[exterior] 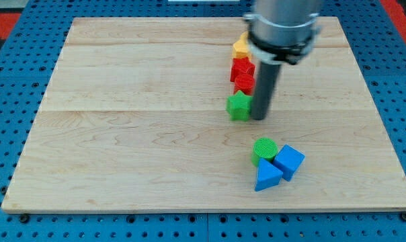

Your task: Keep the green circle at the right of the green star

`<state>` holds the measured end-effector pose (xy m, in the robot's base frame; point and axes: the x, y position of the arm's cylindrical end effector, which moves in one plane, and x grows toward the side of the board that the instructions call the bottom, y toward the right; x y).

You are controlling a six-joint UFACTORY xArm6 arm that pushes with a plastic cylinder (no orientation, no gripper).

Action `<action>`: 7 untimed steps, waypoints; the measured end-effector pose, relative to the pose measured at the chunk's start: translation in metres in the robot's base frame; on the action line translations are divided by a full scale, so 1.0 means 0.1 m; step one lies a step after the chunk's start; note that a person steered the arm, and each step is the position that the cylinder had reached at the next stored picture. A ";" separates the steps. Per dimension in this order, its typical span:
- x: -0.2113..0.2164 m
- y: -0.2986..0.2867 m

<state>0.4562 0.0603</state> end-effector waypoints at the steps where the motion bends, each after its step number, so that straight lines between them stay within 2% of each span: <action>1: 0.00 -0.83; 2: -0.04 -0.87; 3: 0.30 -0.56; 4: -0.05 -0.37; 5: -0.72 -1.01; 6: -0.88 -1.43; 7: -0.36 -0.50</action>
<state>0.4204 0.0105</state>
